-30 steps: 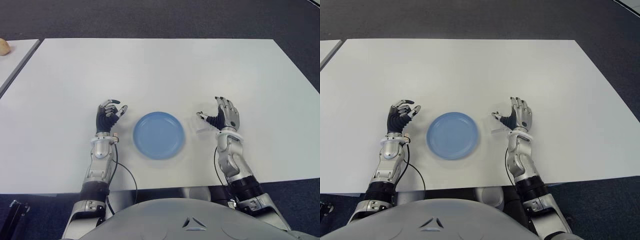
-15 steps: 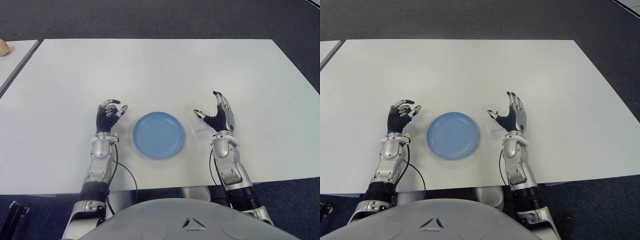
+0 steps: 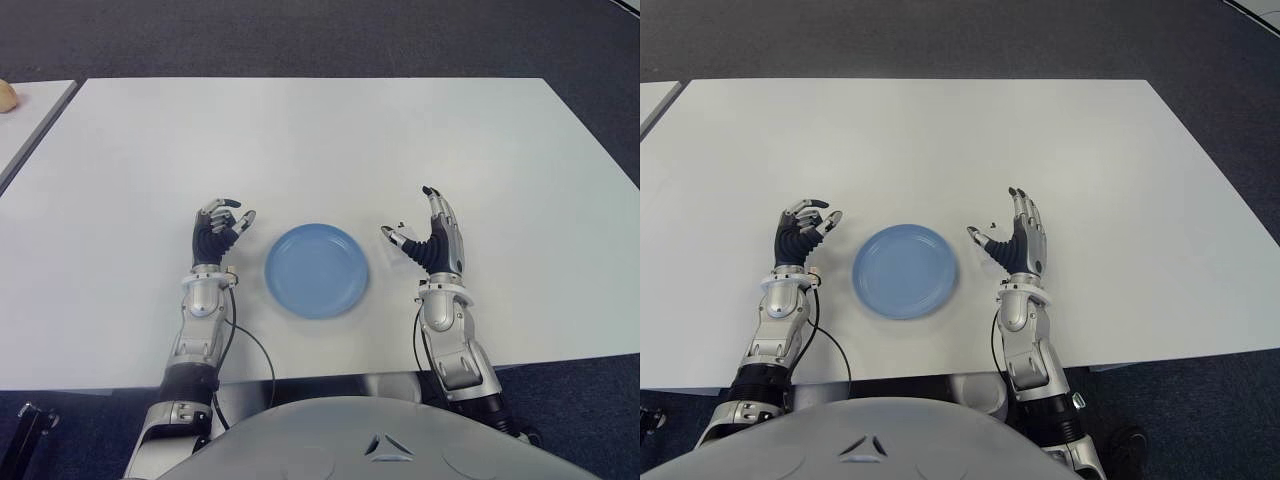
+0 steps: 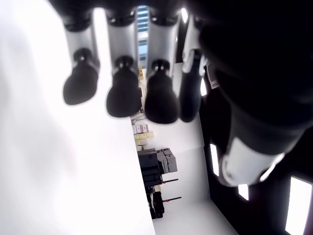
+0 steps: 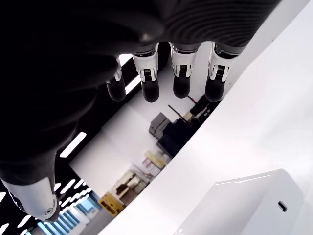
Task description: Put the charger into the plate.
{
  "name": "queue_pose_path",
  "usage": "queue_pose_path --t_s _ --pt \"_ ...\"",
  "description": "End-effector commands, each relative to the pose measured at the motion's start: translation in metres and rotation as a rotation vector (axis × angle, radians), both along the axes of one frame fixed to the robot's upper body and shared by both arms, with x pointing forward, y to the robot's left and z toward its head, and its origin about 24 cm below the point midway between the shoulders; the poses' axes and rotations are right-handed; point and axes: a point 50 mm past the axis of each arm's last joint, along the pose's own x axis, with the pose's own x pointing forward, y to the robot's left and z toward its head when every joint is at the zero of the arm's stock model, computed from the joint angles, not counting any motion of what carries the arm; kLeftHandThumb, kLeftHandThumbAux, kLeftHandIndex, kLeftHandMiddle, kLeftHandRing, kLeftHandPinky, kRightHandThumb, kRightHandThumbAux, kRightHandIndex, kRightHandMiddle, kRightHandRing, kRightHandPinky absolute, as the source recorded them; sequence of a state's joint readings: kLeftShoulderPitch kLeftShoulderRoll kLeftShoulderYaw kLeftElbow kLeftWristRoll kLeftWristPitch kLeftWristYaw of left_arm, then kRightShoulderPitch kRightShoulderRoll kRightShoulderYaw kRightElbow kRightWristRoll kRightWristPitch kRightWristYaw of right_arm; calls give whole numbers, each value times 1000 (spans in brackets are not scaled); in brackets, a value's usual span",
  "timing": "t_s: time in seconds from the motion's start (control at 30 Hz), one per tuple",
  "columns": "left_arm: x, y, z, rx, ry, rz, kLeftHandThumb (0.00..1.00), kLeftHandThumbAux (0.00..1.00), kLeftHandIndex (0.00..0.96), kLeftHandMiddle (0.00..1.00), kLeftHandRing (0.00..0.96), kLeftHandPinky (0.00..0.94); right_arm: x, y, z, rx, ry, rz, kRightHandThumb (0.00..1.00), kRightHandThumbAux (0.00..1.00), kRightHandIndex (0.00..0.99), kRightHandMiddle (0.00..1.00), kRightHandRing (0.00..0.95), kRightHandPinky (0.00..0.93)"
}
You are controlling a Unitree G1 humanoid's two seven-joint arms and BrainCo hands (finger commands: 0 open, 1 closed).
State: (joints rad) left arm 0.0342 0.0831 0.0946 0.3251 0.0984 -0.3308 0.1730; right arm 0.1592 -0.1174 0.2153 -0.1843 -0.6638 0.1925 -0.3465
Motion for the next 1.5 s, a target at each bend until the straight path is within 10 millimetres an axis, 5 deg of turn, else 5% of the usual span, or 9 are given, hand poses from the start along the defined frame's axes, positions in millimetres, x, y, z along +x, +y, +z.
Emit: queue_pose_path --t_s 0.03,0.23,0.57,0.77,1.5 --pt "-3 -3 -7 -3 28 -15 707 722 437 780 767 751 -5 6 0 33 -1 23 84 614 0 0 0 8" --pt "-3 -4 -7 -2 22 -11 706 722 437 779 764 753 -12 10 -13 48 43 4 94 579 0 0 0 1" --pt "-2 -4 -7 -10 16 -1 706 719 438 779 768 762 -8 12 -37 19 332 -195 304 333 0 0 0 0" --pt "-2 -4 -7 -14 18 2 706 719 438 781 768 758 -4 8 -46 -61 416 -274 308 269 0 0 0 0" --pt "-3 -3 -8 -26 9 6 706 720 438 779 763 756 1 -9 -52 -140 598 -280 265 261 0 0 0 0"
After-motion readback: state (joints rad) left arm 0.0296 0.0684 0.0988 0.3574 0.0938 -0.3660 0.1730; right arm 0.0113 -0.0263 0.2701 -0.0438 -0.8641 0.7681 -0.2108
